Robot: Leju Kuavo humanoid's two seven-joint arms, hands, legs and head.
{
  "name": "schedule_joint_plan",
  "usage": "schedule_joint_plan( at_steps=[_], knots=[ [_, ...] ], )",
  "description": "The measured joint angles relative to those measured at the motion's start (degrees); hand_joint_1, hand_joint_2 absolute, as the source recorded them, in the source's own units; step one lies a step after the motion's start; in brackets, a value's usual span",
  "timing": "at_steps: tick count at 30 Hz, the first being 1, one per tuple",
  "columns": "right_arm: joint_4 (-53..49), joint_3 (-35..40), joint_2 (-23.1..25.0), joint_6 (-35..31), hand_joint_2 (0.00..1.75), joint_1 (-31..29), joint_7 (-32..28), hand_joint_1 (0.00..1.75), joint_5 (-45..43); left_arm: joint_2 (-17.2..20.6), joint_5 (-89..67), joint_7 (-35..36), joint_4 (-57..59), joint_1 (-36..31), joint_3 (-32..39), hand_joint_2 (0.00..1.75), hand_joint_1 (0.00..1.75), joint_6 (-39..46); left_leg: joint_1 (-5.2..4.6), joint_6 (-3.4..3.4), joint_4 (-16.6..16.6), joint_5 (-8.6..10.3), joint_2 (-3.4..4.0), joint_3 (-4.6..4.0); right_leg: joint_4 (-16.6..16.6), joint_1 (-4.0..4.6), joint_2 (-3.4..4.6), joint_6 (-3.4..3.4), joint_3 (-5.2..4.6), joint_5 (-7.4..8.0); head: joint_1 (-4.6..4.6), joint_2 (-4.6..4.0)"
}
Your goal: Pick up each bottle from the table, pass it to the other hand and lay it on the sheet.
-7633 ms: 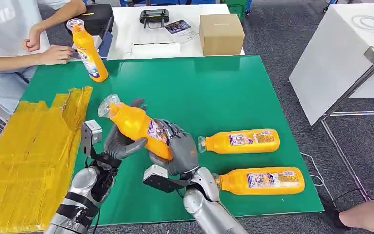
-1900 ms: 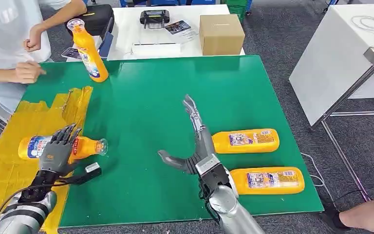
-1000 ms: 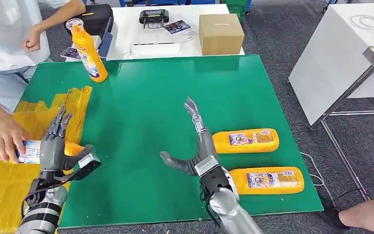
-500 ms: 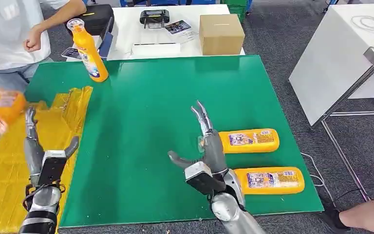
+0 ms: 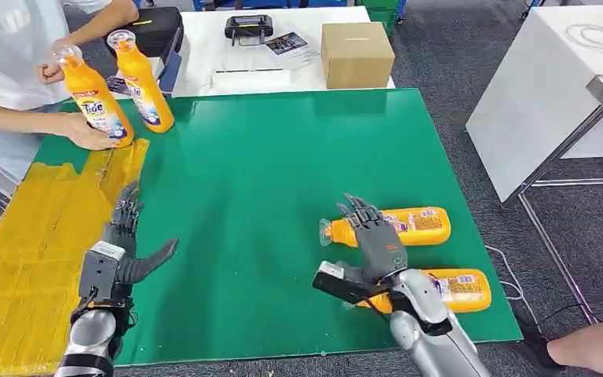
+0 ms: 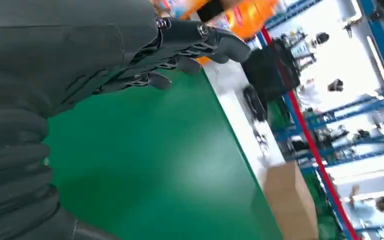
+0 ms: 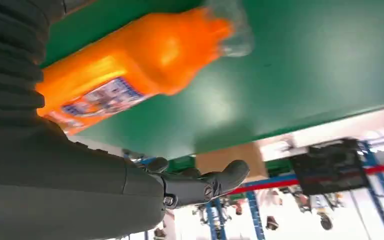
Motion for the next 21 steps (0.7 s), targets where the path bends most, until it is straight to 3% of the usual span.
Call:
schedule_joint_plan(
  at_steps=[21],
  knots=[
    [11.92, -4.77, -5.82, 5.34, 1.75, -9.21, 1.01, 0.0, -0.85, -0.9, 1.12, 0.02, -0.07, -1.18, -3.48, 1.75, 0.0, -1.64, -0.01, 0.01, 0.01, 0.02, 0.02, 0.01, 0.0, 0.0, 0.0, 0.02, 0.01, 0.02, -0.02, 0.0]
  ],
)
